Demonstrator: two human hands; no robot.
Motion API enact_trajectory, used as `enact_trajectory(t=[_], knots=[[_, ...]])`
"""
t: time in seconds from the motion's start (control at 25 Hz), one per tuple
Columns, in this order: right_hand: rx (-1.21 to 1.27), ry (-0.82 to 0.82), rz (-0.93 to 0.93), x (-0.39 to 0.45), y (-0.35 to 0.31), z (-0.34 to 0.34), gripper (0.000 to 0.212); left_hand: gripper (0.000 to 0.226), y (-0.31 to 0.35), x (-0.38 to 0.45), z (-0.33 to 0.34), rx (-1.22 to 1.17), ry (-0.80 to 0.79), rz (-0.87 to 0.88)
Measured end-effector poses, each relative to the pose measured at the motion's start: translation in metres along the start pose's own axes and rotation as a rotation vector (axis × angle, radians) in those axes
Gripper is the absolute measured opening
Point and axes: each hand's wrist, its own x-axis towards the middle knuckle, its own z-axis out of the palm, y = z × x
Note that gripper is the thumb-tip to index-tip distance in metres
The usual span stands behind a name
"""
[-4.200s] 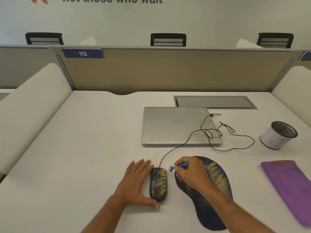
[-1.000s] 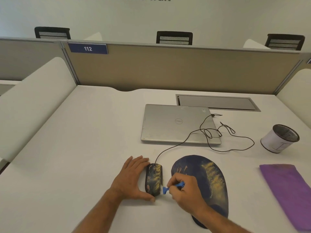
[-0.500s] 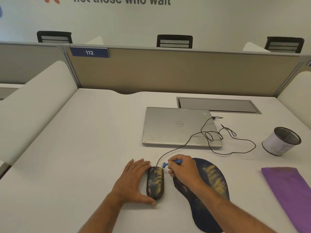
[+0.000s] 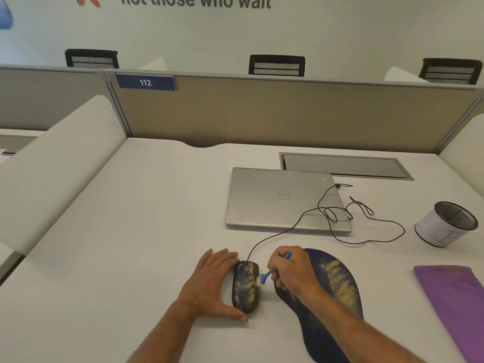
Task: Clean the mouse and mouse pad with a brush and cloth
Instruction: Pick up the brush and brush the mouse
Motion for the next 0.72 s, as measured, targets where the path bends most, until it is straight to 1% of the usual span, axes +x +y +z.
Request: enact_trajectory(t=[0.08, 0.12, 0.24, 0.28, 0.4, 0.56, 0.72], knots=[[0.016, 0.057, -0.038, -0.006, 0.003, -0.001, 0.017, 0.127, 0.000, 0.000, 0.000, 0.001, 0.002, 0.002], [0.002, 0.059, -0.056, -0.009, 0.004, -0.001, 0.016, 0.127, 0.000, 0.000, 0.000, -0.002, 0.004, 0.002], [-0.067, -0.046, -0.102, -0.016, 0.009, -0.001, 0.019, 0.127, 0.000, 0.000, 0.000, -0.002, -0.004, -0.004], [-0.067, -0.047, -0.116, -0.017, 0.010, -0.001, 0.020, 0.127, 0.000, 0.000, 0.000, -0.004, -0.006, -0.005], [-0.005, 0.028, -0.120, -0.021, 0.011, -0.002, 0.019, 0.128, -0.001, 0.000, 0.001, -0.006, 0.009, 0.004], [-0.056, -0.054, -0.212, -0.029, 0.012, 0.001, 0.018, 0.128, -0.001, 0.000, 0.001, 0.000, 0.009, -0.003], [-0.026, 0.036, -0.227, -0.029, 0.015, 0.000, 0.014, 0.127, 0.000, 0.000, 0.001, 0.000, 0.010, -0.001]])
